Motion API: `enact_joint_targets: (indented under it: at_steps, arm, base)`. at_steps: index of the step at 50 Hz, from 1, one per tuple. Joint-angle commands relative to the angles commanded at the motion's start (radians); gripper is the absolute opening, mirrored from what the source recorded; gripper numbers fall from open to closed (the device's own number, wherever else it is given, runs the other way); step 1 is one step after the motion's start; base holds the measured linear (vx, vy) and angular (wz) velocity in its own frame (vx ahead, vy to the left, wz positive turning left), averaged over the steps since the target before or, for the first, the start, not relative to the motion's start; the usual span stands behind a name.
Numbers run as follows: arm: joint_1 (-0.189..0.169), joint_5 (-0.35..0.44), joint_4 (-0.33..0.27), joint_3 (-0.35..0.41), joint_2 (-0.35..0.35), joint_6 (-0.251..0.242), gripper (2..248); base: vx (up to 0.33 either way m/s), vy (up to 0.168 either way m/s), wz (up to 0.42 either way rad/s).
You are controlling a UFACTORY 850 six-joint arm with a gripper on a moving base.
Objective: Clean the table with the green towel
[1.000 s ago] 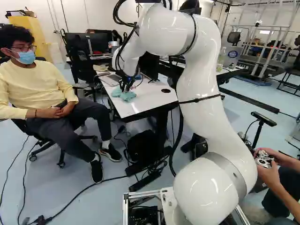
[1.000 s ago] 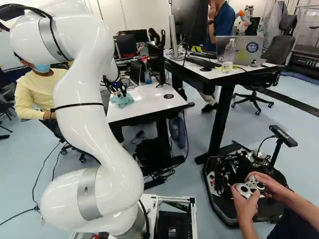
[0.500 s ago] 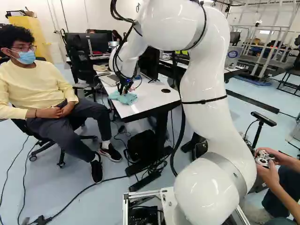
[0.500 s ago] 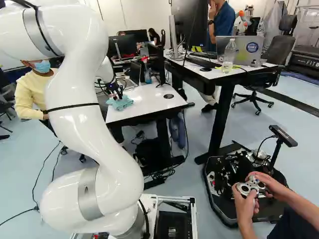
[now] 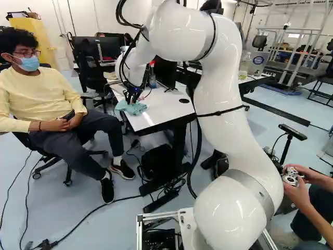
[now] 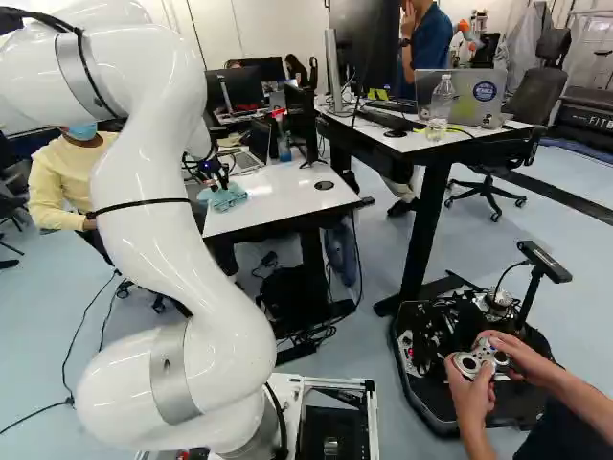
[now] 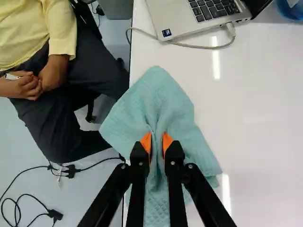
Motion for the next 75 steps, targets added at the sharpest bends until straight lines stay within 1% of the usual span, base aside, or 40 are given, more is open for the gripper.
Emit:
enact_joint_targets:
  at_steps: [13, 56, 75]
  arm:
    - [-0.001, 0.0, 0.0, -0.007, 0.003, 0.0, 51]
    - [-0.001, -0.012, 0.0, 0.01, 0.098, 0.0, 51]
    - [0.0, -0.037, 0.0, 0.019, 0.142, 0.0, 51]
  base:
    - [0.0, 0.0, 0.0]
    - [0.0, 0.0, 0.0]
    - [0.0, 0.0, 0.0]
